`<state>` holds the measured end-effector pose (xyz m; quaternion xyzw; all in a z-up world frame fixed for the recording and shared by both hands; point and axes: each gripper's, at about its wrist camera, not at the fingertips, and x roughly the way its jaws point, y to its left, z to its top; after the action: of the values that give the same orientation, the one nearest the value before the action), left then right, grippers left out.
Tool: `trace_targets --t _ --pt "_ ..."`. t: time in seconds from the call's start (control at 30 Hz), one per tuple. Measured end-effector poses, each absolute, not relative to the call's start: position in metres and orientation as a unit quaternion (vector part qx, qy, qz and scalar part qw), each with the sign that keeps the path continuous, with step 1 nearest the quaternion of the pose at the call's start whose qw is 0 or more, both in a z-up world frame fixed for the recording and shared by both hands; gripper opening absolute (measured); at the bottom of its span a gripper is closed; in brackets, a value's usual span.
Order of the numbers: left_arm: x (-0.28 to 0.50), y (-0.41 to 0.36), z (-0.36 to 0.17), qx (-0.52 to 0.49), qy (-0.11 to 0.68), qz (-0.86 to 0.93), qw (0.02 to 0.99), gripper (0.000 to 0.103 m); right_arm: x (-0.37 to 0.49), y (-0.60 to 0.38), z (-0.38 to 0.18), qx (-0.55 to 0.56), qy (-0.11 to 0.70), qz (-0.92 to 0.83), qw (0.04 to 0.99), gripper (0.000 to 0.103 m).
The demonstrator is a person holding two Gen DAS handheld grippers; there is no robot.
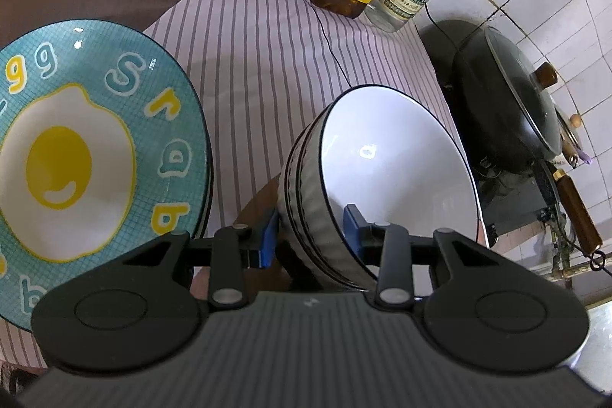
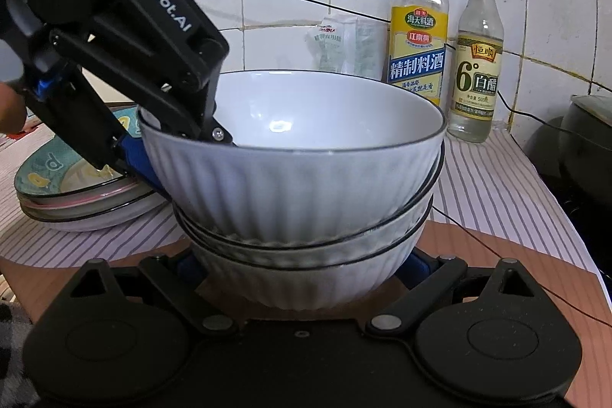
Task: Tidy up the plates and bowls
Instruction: 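Carry the bowl stack with the left tool and lower it onto the egg plates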
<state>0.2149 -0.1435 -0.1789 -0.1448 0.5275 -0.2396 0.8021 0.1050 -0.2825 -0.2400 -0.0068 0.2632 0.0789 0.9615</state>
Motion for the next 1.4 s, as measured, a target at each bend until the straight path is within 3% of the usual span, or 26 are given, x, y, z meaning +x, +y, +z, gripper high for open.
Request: trace_targets --t 0.53,0.97,1.4 --pt "0.206 -0.127 -0.132 -0.116 0.501 -0.242 0.822 0.033 0.100 -0.265 -0.201 -0.014 0.220 0.083 0.972 0.098" --pt "0.193 -0.056 -0.095 -0.121 0.469 -0.199 0.852 0.033 0.118 -0.206 -0.166 -0.021 0.183 0.143 0.972 0.098" --pt "0.194 0.007 -0.112 -0.119 0.475 -0.147 0.860 0.033 0.151 -0.144 -0.173 -0.012 0.206 0.200 0.958 0.098"
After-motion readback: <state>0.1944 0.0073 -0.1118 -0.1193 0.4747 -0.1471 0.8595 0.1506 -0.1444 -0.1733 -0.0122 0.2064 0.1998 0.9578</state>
